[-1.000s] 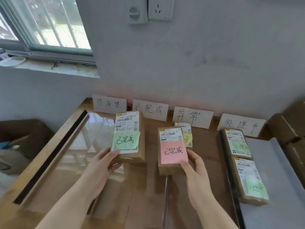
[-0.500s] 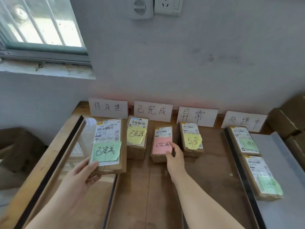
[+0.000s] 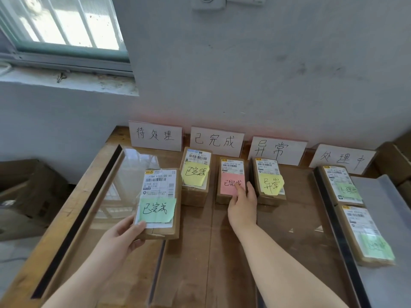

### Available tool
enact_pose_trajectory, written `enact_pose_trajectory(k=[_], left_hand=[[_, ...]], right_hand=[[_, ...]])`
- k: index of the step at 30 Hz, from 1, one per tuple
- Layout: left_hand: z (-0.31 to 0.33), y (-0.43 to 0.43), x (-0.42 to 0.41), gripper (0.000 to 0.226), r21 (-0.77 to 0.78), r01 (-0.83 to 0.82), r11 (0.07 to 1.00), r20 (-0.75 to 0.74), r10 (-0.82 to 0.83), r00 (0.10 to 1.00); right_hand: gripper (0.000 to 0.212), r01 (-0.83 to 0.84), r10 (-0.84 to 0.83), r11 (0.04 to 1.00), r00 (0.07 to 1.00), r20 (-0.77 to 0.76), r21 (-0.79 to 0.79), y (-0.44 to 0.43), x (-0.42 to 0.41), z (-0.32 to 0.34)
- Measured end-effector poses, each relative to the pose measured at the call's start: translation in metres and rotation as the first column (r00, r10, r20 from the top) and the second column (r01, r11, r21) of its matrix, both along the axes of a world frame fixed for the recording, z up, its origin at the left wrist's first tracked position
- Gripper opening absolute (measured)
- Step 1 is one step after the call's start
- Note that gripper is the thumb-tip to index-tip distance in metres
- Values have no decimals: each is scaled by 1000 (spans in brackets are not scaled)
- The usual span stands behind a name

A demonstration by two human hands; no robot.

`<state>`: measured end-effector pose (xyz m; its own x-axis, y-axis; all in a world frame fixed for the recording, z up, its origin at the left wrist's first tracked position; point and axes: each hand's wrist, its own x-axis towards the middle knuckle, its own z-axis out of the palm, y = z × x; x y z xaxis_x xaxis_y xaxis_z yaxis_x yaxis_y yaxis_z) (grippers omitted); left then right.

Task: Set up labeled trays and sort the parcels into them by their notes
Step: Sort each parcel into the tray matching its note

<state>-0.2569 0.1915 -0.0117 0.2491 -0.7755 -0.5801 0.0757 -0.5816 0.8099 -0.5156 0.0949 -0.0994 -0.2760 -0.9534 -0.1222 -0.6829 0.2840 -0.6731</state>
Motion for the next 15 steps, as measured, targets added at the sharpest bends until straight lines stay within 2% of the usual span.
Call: enact_pose_trajectory(k=[3,7,12,15], left_hand=[[-1,6,-3,18,2,36,999,1,-36,999],[-5,21,-3,28,4,104,995,-37,-103,994],[-20,46,-5,31,67,138,988,-68,-134,989],[-32,55,-14,38,98,213,972,20,-216,976]], right_hand=[[42,-66,67,996,998,3,-67,17,6,10],[38,-125,145,986,972,187,-114,61,22,31],[33,-210,191,978,878,440,-5,118,47,42],[35,-221,129,969,836,534,111,138,52,37]])
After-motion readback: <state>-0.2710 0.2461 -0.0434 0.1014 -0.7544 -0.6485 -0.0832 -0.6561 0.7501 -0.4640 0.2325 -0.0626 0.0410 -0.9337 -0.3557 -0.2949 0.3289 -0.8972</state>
